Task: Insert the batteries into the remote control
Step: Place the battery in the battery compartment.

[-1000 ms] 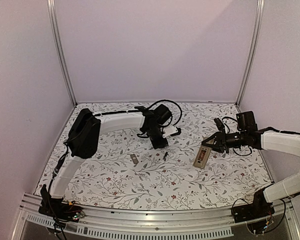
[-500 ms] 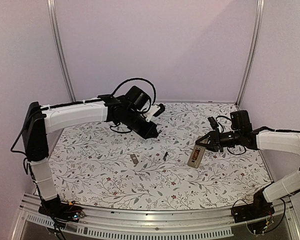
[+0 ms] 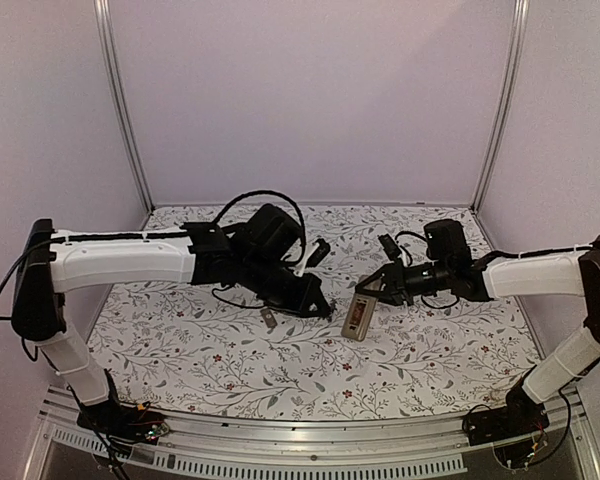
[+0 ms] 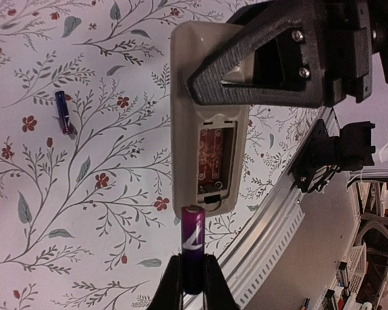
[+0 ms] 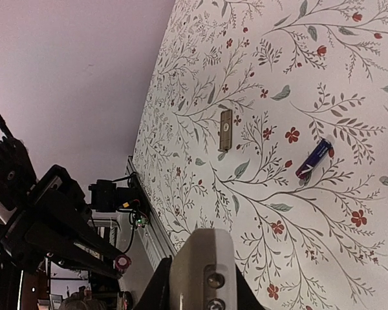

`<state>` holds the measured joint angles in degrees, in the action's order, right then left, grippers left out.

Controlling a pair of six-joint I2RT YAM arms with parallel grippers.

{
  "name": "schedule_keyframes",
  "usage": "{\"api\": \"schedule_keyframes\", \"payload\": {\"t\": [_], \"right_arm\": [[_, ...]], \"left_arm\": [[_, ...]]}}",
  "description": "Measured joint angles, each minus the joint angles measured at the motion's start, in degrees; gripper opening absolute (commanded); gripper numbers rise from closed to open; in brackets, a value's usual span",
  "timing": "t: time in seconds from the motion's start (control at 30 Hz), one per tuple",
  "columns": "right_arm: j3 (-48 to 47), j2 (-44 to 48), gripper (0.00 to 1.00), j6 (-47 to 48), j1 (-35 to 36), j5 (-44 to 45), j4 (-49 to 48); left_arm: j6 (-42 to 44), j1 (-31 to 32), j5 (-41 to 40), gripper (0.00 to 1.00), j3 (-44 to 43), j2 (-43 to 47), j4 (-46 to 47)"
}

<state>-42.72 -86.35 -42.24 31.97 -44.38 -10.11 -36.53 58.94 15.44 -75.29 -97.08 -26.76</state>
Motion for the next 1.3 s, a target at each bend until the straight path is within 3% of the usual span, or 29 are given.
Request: {"api": "schedule_keyframes", "payload": {"t": [0.57,1.3], "right_arm": [[-0.9,-4.8,0.00,-8.0,4.3,2.3,-10.8],[0.5,-7.9,0.00,-13.9,6.8,5.2,-19.7]], "left_arm": [[-8.3,2.6,-0.4,0.00,-2.8,-5.6,1.4],[-9.6,3.1,-11.6,0.04,-10.3,-9.0,-10.4]]}}
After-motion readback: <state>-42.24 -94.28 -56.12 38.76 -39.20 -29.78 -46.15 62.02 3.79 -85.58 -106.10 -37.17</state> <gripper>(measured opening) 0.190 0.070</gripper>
